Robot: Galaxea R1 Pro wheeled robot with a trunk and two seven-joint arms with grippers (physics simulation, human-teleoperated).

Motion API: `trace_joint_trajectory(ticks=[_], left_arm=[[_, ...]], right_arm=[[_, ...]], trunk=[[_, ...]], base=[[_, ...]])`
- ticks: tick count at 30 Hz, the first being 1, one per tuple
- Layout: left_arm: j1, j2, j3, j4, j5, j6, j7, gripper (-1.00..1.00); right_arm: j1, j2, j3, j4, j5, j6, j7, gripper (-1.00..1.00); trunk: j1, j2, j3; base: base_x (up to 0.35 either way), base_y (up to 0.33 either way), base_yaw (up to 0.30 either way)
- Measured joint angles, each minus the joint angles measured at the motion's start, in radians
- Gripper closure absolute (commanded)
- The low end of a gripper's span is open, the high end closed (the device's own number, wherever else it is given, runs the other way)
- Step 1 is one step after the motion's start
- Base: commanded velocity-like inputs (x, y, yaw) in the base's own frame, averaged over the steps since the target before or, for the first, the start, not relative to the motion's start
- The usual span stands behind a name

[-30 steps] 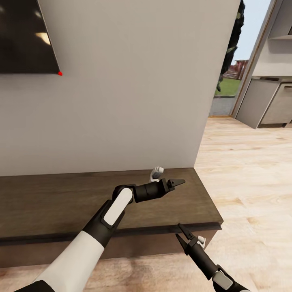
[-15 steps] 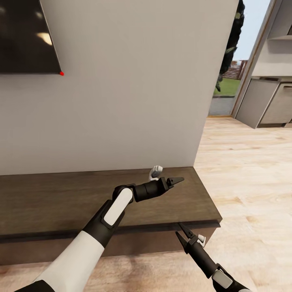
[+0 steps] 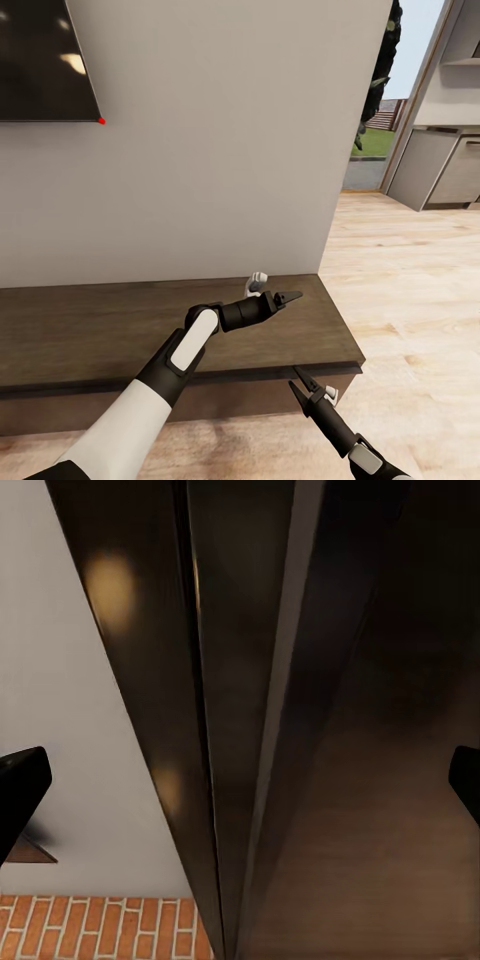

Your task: Place each of the two pumpkins and all three candles from the living room inside a cabinet in the living room (use any cabinet), then make sure every cabinet is closed, and position the cauldron so it is next to a table in the living room.

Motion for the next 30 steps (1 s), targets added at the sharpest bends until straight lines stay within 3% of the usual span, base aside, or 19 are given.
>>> trace_joint_trajectory(ticks=[3, 11, 30], left_arm=[[0.000, 0.000, -0.004, 0.000, 0.000, 0.000, 0.000, -1.00], [0.000, 0.000, -0.013, 0.000, 0.000, 0.000, 0.000, -1.00], [0.000, 0.000, -0.014, 0.000, 0.000, -0.001, 0.001, -1.00]], right_arm=[[0.000, 0.000, 0.000, 0.000, 0.000, 0.000, 0.000, -1.00], [0.000, 0.000, 0.000, 0.000, 0.000, 0.000, 0.000, -1.00], [0.000, 0.000, 0.000, 0.000, 0.000, 0.000, 0.001, -1.00]], trunk=[[0.000, 0.000, 0.000], [0.004, -0.002, -0.031], [0.004, -0.002, -0.031]], base=[[0.000, 0.000, 0.000], [0.000, 0.000, 0.000], [0.000, 0.000, 0.000]])
